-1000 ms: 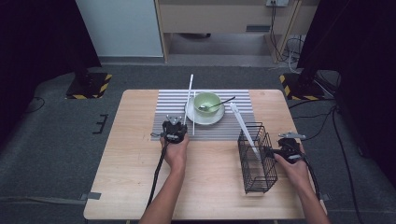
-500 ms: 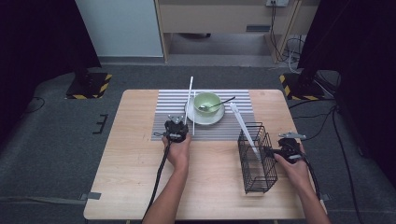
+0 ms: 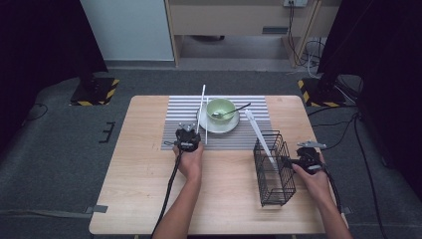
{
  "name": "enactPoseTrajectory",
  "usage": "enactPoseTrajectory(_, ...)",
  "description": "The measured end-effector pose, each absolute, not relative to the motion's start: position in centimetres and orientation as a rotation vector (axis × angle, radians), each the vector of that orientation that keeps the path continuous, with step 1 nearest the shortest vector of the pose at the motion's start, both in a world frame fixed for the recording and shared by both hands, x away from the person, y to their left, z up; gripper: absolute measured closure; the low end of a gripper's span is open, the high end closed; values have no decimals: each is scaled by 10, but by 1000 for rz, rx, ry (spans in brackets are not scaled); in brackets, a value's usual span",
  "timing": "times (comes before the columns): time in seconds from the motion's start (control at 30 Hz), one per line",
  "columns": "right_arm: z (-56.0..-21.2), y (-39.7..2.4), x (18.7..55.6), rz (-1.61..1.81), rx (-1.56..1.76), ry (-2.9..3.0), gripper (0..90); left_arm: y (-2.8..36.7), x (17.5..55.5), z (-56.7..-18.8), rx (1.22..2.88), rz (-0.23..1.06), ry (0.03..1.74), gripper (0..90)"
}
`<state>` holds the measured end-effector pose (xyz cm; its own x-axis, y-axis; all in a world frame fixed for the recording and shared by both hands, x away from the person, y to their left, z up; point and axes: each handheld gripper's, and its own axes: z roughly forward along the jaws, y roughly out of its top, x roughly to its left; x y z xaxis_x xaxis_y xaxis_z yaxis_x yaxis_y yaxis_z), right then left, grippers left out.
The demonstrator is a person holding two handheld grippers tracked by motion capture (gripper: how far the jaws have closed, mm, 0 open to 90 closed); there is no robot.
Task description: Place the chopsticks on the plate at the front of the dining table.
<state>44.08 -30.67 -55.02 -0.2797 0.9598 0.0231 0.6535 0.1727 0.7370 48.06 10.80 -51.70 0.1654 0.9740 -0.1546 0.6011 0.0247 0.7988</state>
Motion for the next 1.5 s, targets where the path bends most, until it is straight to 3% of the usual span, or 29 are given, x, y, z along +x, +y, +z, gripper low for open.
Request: enactPoseTrajectory(1.5, -550, -307, 441, 905, 1517, 2006, 78, 109, 479, -527, 1683, 601, 1568, 861)
